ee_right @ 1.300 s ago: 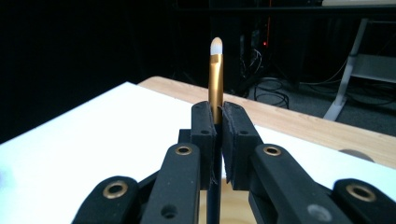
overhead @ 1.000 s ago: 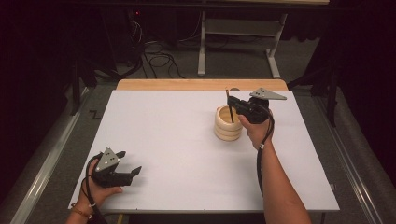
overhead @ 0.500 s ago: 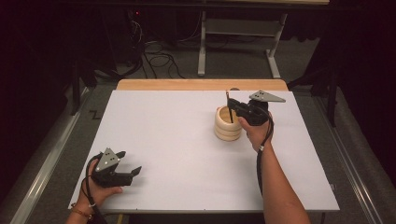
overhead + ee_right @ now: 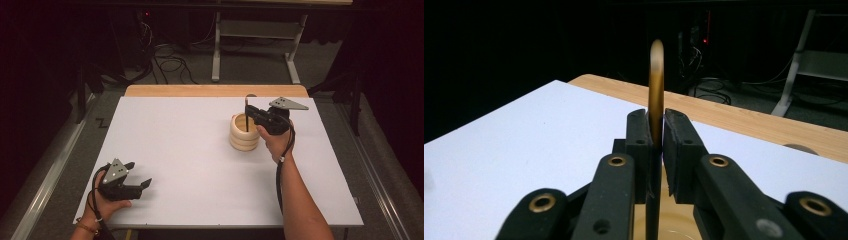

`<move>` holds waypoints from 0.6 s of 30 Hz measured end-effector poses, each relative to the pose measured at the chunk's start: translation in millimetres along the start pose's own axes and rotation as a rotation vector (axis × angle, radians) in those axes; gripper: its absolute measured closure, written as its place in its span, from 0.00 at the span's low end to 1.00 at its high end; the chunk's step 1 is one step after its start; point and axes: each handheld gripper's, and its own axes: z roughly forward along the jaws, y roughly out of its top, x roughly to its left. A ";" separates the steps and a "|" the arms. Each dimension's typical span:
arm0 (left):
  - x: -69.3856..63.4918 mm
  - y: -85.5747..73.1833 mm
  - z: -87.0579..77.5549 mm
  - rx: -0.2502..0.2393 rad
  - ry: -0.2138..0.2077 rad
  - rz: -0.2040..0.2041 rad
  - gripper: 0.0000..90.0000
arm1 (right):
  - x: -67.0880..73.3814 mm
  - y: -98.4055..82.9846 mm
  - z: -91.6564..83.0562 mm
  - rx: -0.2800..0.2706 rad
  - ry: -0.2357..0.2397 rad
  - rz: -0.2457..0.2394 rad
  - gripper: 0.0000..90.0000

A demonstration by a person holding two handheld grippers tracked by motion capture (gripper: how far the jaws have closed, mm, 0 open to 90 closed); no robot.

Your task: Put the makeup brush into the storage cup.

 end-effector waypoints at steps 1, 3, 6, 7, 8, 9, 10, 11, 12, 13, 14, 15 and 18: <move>-0.1 0.0 0.0 0.000 0.000 0.000 0.19 | -0.1 0.2 -0.6 -0.002 0.003 -0.001 0.88; 0.0 0.0 0.1 0.001 0.000 0.000 0.19 | 0.2 0.6 -2.1 -0.004 0.002 -0.005 0.88; -0.1 0.1 0.1 0.000 0.001 0.000 0.19 | 1.5 1.9 -5.2 -0.009 -0.001 -0.013 0.86; -0.1 0.1 0.1 0.001 0.002 0.001 0.19 | 2.0 2.3 -6.3 -0.008 -0.002 -0.023 0.86; -0.2 0.1 0.2 0.001 0.003 0.000 0.19 | 2.4 2.6 -7.2 -0.004 -0.002 -0.030 0.85; -0.3 0.1 0.3 0.001 0.003 0.001 0.19 | 3.1 2.8 -8.0 0.002 -0.008 -0.035 0.83; -0.3 0.1 0.3 0.001 0.003 0.001 0.19 | 3.2 2.9 -8.5 0.005 -0.014 -0.046 0.82; -0.5 0.3 0.2 0.000 0.008 0.002 0.19 | 2.8 2.9 -9.6 0.005 -0.012 -0.051 0.82; -0.5 0.3 0.2 0.000 0.006 0.002 0.19 | 3.1 2.9 -10.7 0.006 -0.016 -0.051 0.81; -0.5 0.3 0.2 0.000 0.006 0.002 0.19 | 3.1 2.9 -10.7 0.006 -0.016 -0.051 0.81; -0.6 0.3 0.2 0.000 0.006 0.003 0.19 | 2.3 3.2 -12.6 -0.001 -0.023 -0.054 0.77; -0.6 0.3 0.2 0.002 0.007 0.004 0.19 | 2.3 3.2 -12.6 -0.001 -0.023 -0.054 0.77; -0.4 0.2 0.6 0.005 0.005 0.004 0.19 | 1.9 3.3 -15.3 0.003 -0.037 -0.056 0.69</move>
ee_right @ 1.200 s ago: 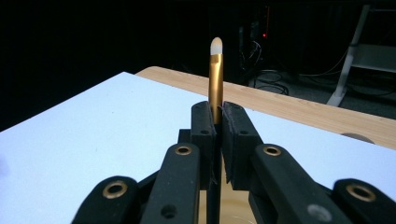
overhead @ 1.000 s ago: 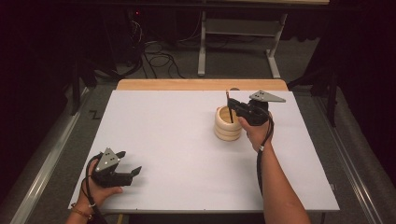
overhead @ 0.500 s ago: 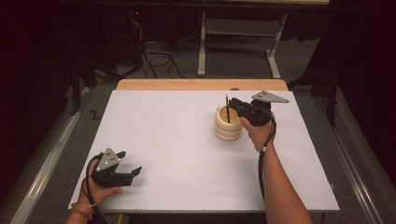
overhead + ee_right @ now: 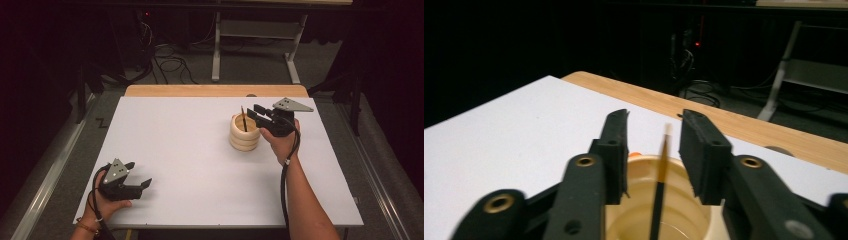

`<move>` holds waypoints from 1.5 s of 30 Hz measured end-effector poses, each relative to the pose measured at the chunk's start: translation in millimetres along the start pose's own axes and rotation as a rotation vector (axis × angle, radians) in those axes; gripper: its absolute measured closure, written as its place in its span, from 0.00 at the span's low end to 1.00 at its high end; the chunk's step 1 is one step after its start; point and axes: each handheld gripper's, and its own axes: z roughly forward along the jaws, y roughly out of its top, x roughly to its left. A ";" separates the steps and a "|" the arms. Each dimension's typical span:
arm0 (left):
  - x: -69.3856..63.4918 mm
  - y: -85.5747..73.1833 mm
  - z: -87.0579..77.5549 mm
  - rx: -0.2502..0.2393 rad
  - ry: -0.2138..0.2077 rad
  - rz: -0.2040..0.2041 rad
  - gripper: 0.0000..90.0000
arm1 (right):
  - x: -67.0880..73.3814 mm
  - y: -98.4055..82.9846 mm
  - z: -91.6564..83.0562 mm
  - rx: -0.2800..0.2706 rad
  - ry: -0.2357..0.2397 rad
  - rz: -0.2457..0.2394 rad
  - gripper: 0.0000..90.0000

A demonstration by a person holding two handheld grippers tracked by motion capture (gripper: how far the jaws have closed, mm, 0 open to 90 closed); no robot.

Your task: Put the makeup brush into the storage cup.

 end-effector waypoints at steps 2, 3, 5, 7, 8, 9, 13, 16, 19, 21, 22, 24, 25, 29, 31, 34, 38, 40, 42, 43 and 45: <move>0.0 0.0 0.1 0.000 -0.001 0.000 0.19 | -0.8 0.0 -1.2 -0.004 -0.006 -0.001 0.67; 0.0 -0.1 0.2 0.001 -0.003 0.000 0.19 | -1.4 0.0 -1.9 -0.002 -0.009 -0.003 0.65; 0.1 -0.1 0.2 0.002 0.000 0.000 0.19 | -1.3 0.7 -3.0 0.008 -0.011 -0.006 0.61; 0.1 -0.1 0.2 0.002 0.000 0.000 0.19 | -1.1 1.7 -4.5 0.005 -0.024 -0.021 0.58; -0.2 0.0 0.2 0.000 0.003 0.002 0.19 | -1.2 2.3 -5.5 0.004 -0.025 -0.023 0.56; -0.1 0.1 0.0 0.001 0.002 0.002 0.19 | -1.2 2.8 -6.3 0.002 -0.030 -0.022 0.53; 0.1 -0.2 0.4 0.004 0.002 0.002 0.19 | -1.0 4.4 -8.6 0.000 -0.039 -0.032 0.46; 0.0 -0.2 0.4 0.004 0.002 0.002 0.19 | -0.4 5.4 -9.4 0.005 -0.064 -0.038 0.41; 0.1 -0.2 0.3 0.004 0.002 0.002 0.19 | -0.2 6.2 -9.4 0.030 -0.100 -0.059 0.27; 0.2 -0.3 0.4 0.006 0.001 0.001 0.19 | -0.6 6.3 -10.1 0.038 -0.106 -0.068 0.25; 0.1 -0.3 0.5 0.007 -0.001 0.001 0.19 | -0.6 6.5 -10.7 0.038 -0.114 -0.066 0.22; 0.0 -0.2 0.5 0.008 -0.001 0.001 0.19 | -0.5 6.6 -11.6 0.039 -0.115 -0.059 0.22; 0.0 -0.1 0.6 0.008 0.000 0.001 0.19 | -0.9 6.9 -12.5 0.037 -0.115 -0.063 0.22; 0.2 -0.1 0.6 0.012 0.003 0.002 0.19 | -1.1 8.6 -16.6 0.037 -0.131 -0.073 0.20; 0.1 0.0 0.7 0.013 0.004 0.003 0.19 | -1.8 9.2 -18.3 0.048 -0.132 -0.085 0.19; -0.1 0.0 0.9 0.011 0.005 0.005 0.19 | -1.8 9.4 -19.3 0.052 -0.133 -0.095 0.19; 0.2 -0.1 0.7 0.014 0.004 0.004 0.19 | 0.0 10.2 -23.5 0.072 -0.136 -0.113 0.19; 0.1 -0.1 0.9 0.013 0.006 0.004 0.19 | 1.0 10.3 -24.9 0.076 -0.136 -0.124 0.19; 0.1 -0.1 1.0 0.013 0.005 0.004 0.19 | 1.7 10.4 -25.5 0.082 -0.137 -0.129 0.20; 0.0 0.0 0.9 0.013 0.005 0.005 0.19 | 2.0 10.9 -26.3 0.088 -0.144 -0.143 0.20; 0.0 0.0 0.7 0.010 0.006 0.006 0.19 | 2.7 11.1 -27.6 0.086 -0.146 -0.147 0.20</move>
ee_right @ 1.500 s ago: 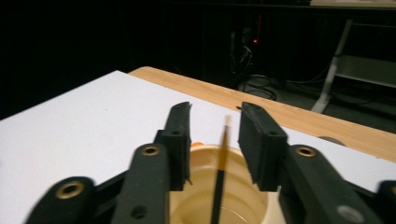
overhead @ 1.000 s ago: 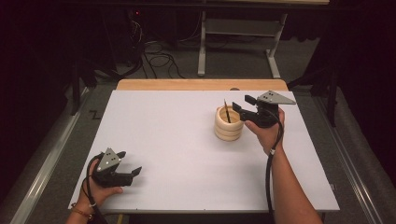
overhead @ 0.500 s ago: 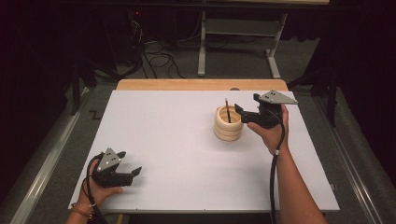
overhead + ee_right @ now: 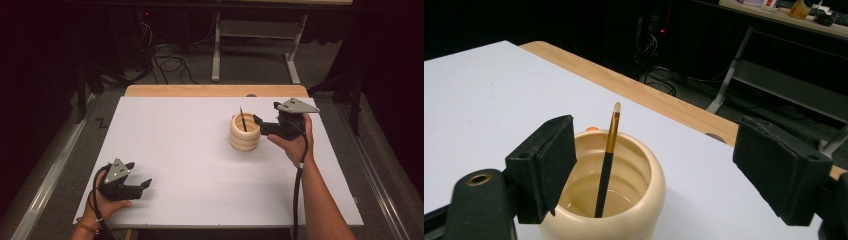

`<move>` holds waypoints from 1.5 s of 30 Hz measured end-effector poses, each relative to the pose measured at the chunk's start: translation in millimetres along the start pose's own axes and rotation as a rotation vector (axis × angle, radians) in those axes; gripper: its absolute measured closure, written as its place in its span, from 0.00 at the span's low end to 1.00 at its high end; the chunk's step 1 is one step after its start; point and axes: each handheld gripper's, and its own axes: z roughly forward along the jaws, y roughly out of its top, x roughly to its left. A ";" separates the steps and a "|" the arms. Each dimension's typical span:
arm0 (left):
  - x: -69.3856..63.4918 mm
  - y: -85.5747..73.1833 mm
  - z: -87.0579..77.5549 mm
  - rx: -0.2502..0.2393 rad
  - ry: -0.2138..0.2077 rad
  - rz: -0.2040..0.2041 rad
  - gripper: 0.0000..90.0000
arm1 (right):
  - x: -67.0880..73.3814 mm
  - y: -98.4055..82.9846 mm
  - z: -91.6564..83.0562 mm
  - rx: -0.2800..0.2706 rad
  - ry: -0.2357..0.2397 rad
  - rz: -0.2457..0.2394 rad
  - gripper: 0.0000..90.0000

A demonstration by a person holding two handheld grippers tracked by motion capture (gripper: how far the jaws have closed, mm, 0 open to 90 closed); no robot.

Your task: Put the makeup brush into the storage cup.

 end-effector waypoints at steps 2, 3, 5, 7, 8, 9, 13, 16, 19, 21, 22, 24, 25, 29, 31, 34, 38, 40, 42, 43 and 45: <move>0.3 0.0 -0.2 0.002 0.003 0.000 0.19 | -0.5 0.1 -2.1 0.004 -0.006 -0.003 0.21; 0.3 0.0 -0.2 0.002 0.003 0.000 0.19 | -1.5 0.0 -2.9 0.005 -0.006 -0.011 0.21; 0.3 0.0 -0.1 0.003 0.002 0.000 0.19 | -1.4 -0.3 -3.4 0.005 -0.004 -0.006 0.21; 0.3 0.0 -0.1 0.003 0.003 0.000 0.19 | -2.5 -0.6 -5.1 0.011 -0.010 -0.018 0.22; 0.3 0.0 0.1 0.004 0.001 0.001 0.19 | -2.9 -0.7 -6.2 0.011 -0.010 -0.015 0.22; 0.2 0.0 0.2 0.004 0.002 0.000 0.19 | -3.7 -0.9 -7.8 0.009 -0.013 -0.015 0.22; 0.1 0.0 0.2 0.004 0.002 0.001 0.19 | -4.3 -1.9 -10.6 0.019 -0.018 -0.035 0.23; 0.2 0.0 0.3 0.004 0.001 0.000 0.19 | -4.7 -3.2 -12.3 0.021 -0.016 -0.046 0.23; 0.2 0.0 0.3 0.005 0.003 0.001 0.19 | -5.4 -3.9 -13.6 0.024 -0.019 -0.049 0.23; 0.1 -0.1 0.4 0.002 0.002 0.000 0.19 | -6.4 -4.8 -15.6 0.025 -0.022 -0.049 0.23; 0.1 -0.1 0.3 0.004 0.003 0.001 0.19 | -6.4 -4.8 -15.6 0.025 -0.022 -0.049 0.23; 0.2 -0.1 0.3 0.005 0.001 0.000 0.19 | -7.4 -5.7 -16.8 0.027 -0.021 -0.054 0.23; 0.2 0.0 0.4 0.006 0.003 0.001 0.19 | -7.6 -6.0 -17.3 0.029 -0.023 -0.059 0.23; 0.2 0.0 0.4 0.006 0.003 0.001 0.19 | -8.1 -7.1 -20.9 0.031 -0.024 -0.068 0.23; 0.1 0.0 0.5 0.004 0.002 0.001 0.19 | -8.0 -7.4 -21.4 0.030 -0.027 -0.070 0.23; 0.2 0.0 0.3 0.005 0.002 0.001 0.19 | -7.4 -8.0 -23.3 0.036 -0.024 -0.079 0.23; 0.1 0.0 0.5 0.005 0.002 0.003 0.19 | -5.3 -9.0 -24.9 0.045 -0.023 -0.092 0.24; 0.1 -0.1 0.4 0.005 0.001 0.003 0.19 | -5.1 -9.3 -25.6 0.048 -0.024 -0.104 0.24; 0.1 -0.1 0.4 0.004 0.001 0.002 0.19 | -4.7 -10.0 -26.4 0.053 -0.021 -0.101 0.24; 0.1 0.0 0.4 0.005 0.001 0.004 0.19 | -4.6 -10.2 -26.8 0.054 -0.024 -0.102 0.24; 0.0 0.0 0.6 0.006 -0.001 0.003 0.19 | -5.1 -10.5 -27.2 0.052 -0.023 -0.108 0.24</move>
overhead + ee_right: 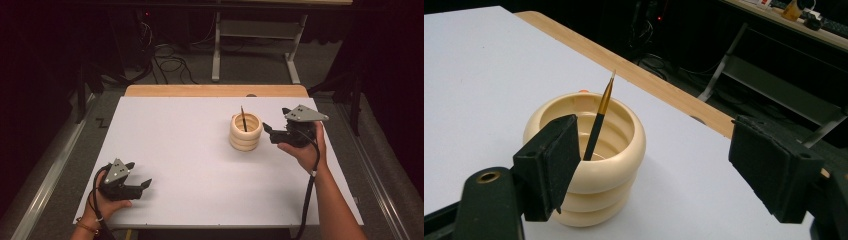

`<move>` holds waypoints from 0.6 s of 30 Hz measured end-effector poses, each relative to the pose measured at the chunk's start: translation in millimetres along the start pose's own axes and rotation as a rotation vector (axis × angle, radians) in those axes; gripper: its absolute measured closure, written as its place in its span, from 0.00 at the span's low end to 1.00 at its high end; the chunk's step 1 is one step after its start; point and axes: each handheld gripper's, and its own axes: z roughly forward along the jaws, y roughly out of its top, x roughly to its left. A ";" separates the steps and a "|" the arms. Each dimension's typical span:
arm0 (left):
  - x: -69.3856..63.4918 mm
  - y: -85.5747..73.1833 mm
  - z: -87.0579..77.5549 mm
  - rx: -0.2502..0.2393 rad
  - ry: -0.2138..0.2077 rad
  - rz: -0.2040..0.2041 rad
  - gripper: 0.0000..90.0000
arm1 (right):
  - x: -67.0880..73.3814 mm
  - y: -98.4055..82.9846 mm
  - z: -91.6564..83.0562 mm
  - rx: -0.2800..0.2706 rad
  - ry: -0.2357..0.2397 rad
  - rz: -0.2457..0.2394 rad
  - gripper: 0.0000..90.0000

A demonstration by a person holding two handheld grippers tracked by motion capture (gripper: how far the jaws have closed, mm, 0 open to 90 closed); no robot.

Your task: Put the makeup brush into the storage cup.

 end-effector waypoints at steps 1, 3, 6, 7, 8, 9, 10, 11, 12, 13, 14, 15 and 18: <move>0.1 0.0 -0.1 0.000 0.002 0.001 0.19 | 0.3 -0.7 -0.9 0.004 -0.005 -0.002 0.24; 0.0 0.0 -0.2 -0.001 0.002 -0.001 0.19 | 0.1 -1.8 -1.6 0.004 -0.002 -0.002 0.24; 0.1 0.0 -0.2 0.000 0.002 0.001 0.19 | 0.2 -3.3 -3.0 0.007 -0.009 -0.008 0.24; 0.0 -0.1 0.0 0.001 0.000 -0.001 0.19 | -0.3 -4.1 -3.6 0.008 -0.008 -0.011 0.24; 0.0 0.1 0.0 0.000 0.000 0.001 0.19 | -0.3 -4.8 -4.1 0.010 -0.009 -0.013 0.24; 0.0 0.1 0.0 0.000 0.000 0.001 0.19 | -0.3 -4.8 -4.1 0.010 -0.009 -0.013 0.24; -0.1 0.1 -0.1 0.000 0.000 0.001 0.19 | -0.6 -6.2 -5.4 0.011 -0.013 -0.012 0.24; -0.1 0.1 -0.1 0.000 0.000 0.001 0.19 | -0.9 -6.8 -6.1 0.013 -0.020 -0.016 0.24; -0.1 0.1 -0.2 -0.001 0.000 0.000 0.19 | -1.5 -7.5 -6.7 0.010 -0.023 -0.018 0.24; -0.1 0.0 -0.2 -0.001 0.000 0.000 0.19 | -2.0 -8.4 -7.5 0.009 -0.018 -0.016 0.24; -0.1 0.0 -0.2 -0.001 0.000 0.000 0.19 | -2.3 -9.2 -8.1 0.009 -0.019 -0.012 0.24; -0.2 0.1 0.1 0.000 -0.001 0.000 0.19 | -2.4 -10.1 -8.7 0.010 -0.020 -0.010 0.24; -0.6 0.0 0.6 0.001 0.000 -0.002 0.19 | -2.9 -12.9 -10.6 0.014 -0.022 -0.017 0.24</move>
